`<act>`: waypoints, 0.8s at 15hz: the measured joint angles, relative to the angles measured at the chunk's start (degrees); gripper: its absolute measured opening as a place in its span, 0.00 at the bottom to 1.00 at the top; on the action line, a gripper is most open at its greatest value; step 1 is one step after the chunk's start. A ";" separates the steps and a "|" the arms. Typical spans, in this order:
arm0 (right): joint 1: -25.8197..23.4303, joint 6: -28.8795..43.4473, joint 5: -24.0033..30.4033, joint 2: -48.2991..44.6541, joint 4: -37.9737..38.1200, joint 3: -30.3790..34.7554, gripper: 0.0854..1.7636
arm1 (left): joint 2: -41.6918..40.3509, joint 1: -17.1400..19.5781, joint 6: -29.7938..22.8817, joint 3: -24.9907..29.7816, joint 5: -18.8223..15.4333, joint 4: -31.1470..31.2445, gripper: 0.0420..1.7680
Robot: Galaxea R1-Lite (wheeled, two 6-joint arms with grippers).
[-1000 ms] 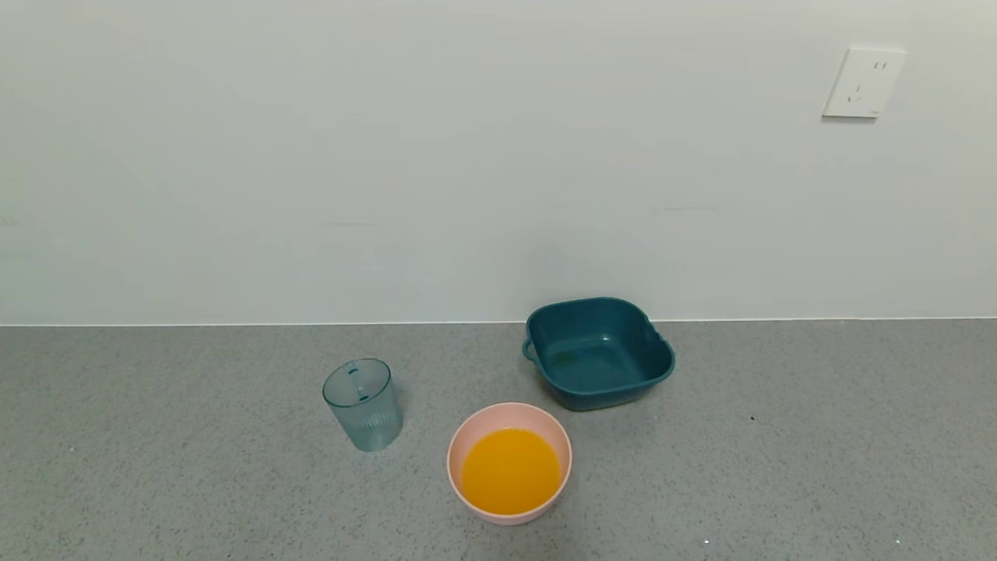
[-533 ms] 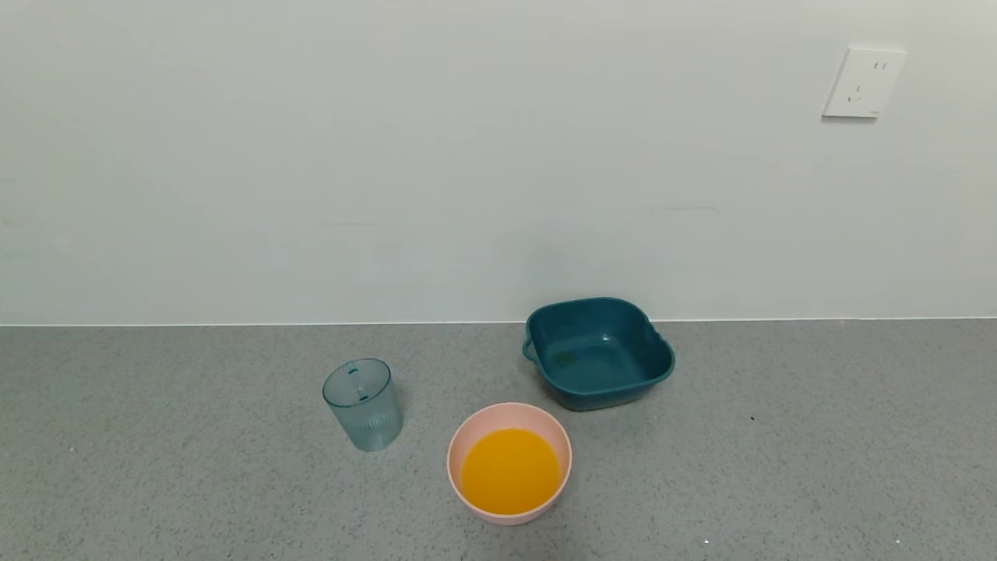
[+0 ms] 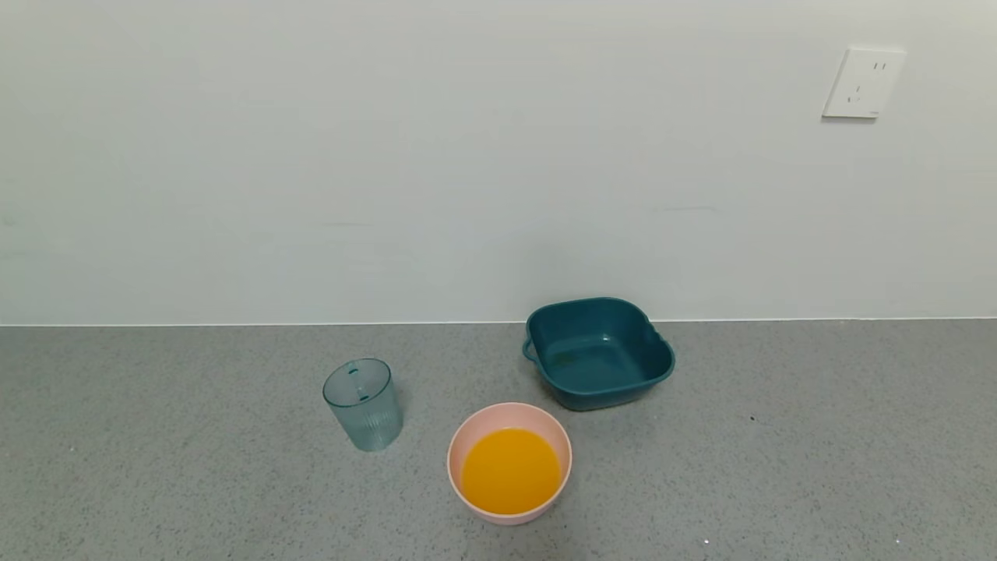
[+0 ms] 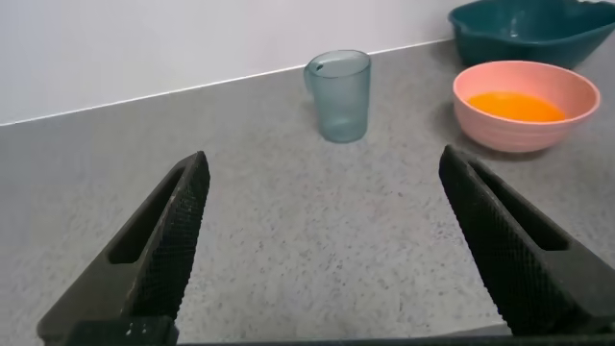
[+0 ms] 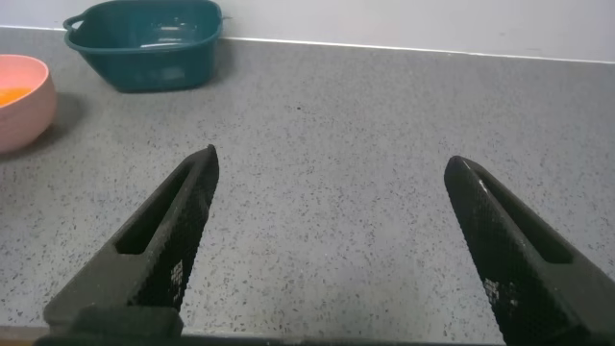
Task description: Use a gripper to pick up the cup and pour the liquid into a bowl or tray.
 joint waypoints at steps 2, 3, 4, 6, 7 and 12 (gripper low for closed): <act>0.00 -0.02 -0.02 0.00 0.00 0.00 0.97 | -0.13 -0.05 0.49 0.24 1.07 0.00 0.97; 0.00 -0.02 0.00 0.00 0.00 0.00 0.97 | -0.13 -0.05 0.50 0.28 0.88 0.13 0.97; 0.00 0.00 -0.02 0.00 0.00 0.00 0.97 | -0.13 -0.05 0.79 0.44 0.59 0.22 0.97; 0.00 0.00 0.00 0.00 0.00 0.00 0.97 | -0.16 -0.05 3.06 1.83 0.09 0.07 0.97; 0.00 0.00 0.00 0.00 0.00 0.00 0.97 | -0.16 -0.05 3.00 2.76 0.13 -0.15 0.97; 0.00 0.00 -0.02 0.00 0.00 0.00 0.97 | -0.18 -0.05 -1.29 3.54 0.94 -0.20 0.97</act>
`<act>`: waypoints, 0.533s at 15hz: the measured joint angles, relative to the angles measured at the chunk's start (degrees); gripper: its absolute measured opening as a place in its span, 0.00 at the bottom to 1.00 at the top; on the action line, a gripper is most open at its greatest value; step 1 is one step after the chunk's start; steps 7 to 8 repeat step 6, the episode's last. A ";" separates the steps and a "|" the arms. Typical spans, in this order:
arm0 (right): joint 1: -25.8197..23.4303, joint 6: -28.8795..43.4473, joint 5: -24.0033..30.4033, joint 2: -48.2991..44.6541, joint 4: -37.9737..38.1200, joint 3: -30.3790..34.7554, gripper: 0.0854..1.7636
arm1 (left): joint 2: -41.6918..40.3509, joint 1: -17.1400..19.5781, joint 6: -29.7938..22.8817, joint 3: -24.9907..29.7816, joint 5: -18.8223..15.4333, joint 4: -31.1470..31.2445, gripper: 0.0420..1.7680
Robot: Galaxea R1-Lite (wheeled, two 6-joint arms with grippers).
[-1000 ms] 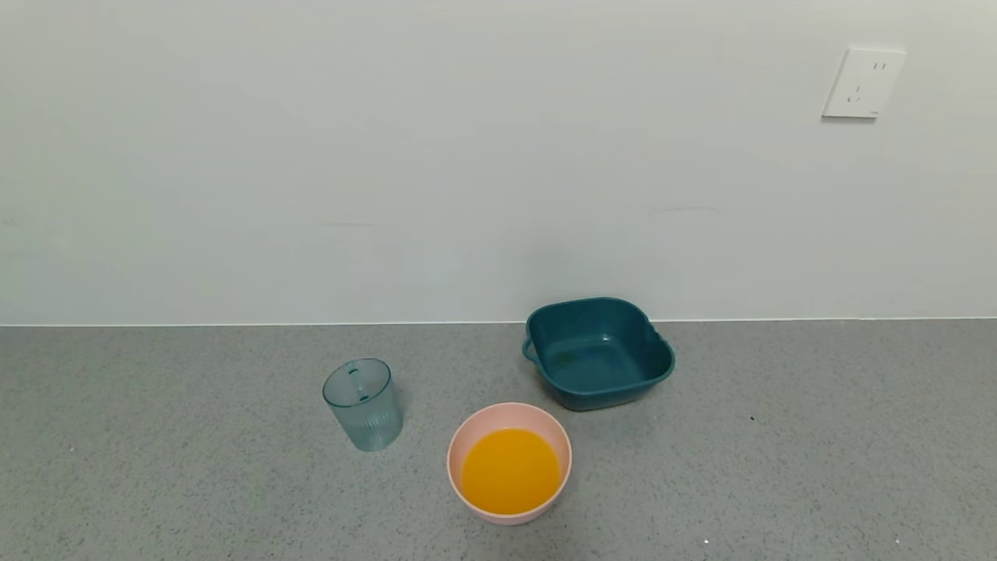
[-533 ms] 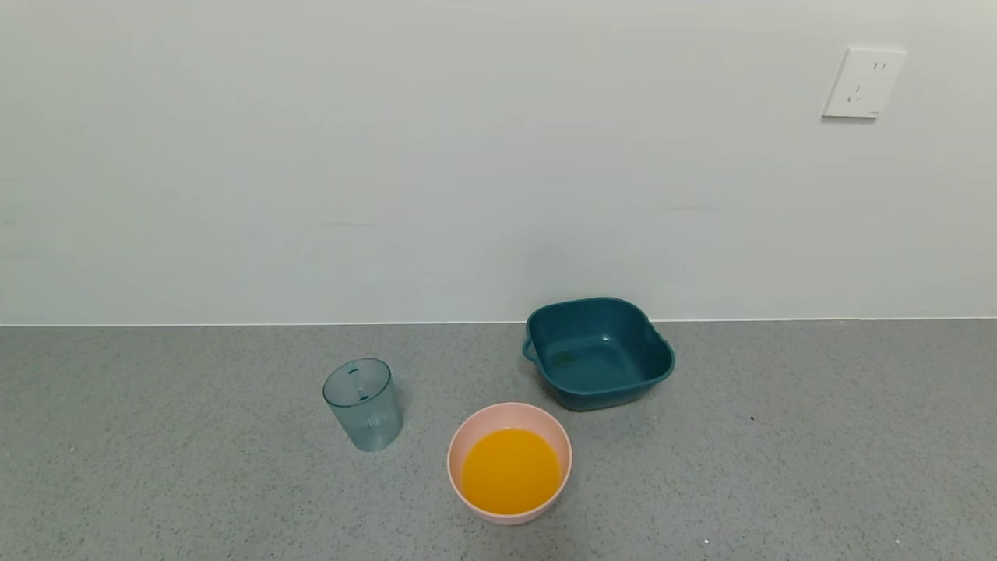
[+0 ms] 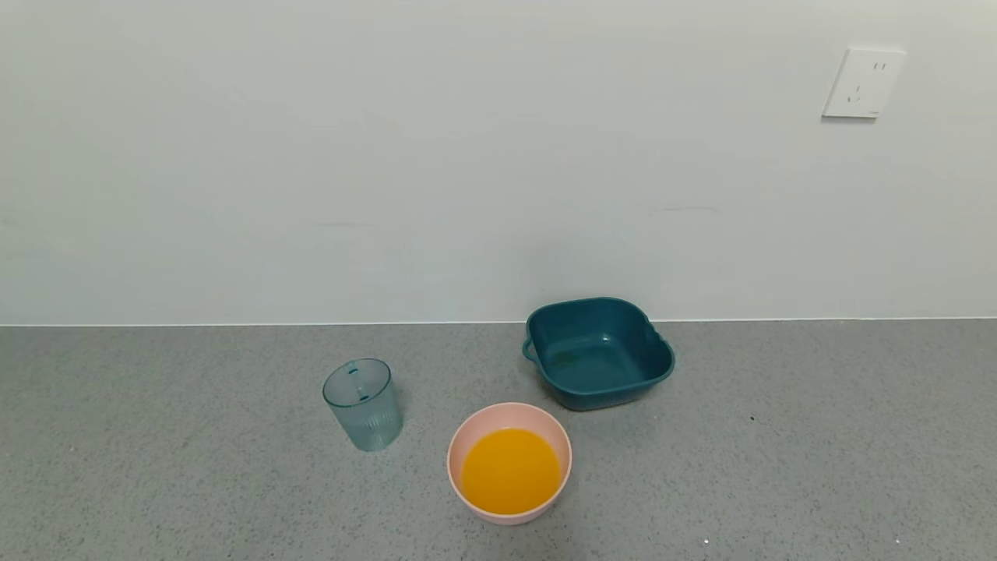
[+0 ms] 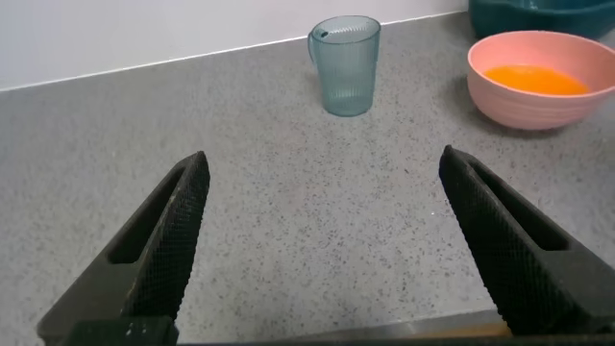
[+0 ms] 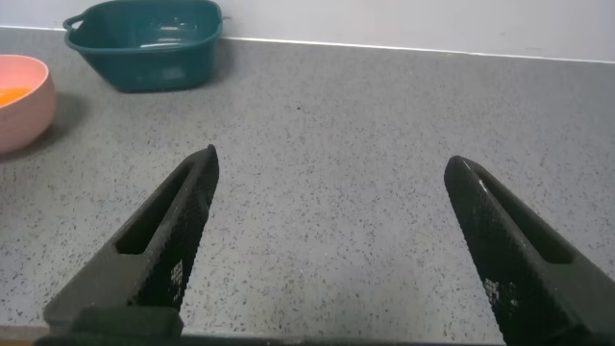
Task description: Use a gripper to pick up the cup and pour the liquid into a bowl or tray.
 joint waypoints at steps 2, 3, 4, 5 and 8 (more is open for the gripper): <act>0.00 -0.05 0.00 0.00 0.00 0.00 0.97 | 0.00 0.00 -0.61 0.05 0.27 -0.02 0.97; 0.00 -0.02 0.02 0.00 0.02 0.00 0.97 | 0.00 0.00 -0.52 0.05 0.28 -0.04 0.97; 0.00 -0.02 0.02 0.00 0.00 0.00 0.97 | 0.00 0.00 -0.50 0.05 0.28 -0.04 0.97; 0.00 -0.27 0.07 0.00 0.15 0.00 0.97 | 0.00 0.00 -0.61 0.05 0.24 -0.06 0.97; 0.00 -0.38 0.07 0.00 0.23 0.00 0.97 | 0.00 0.00 -0.65 0.09 0.28 -0.22 0.97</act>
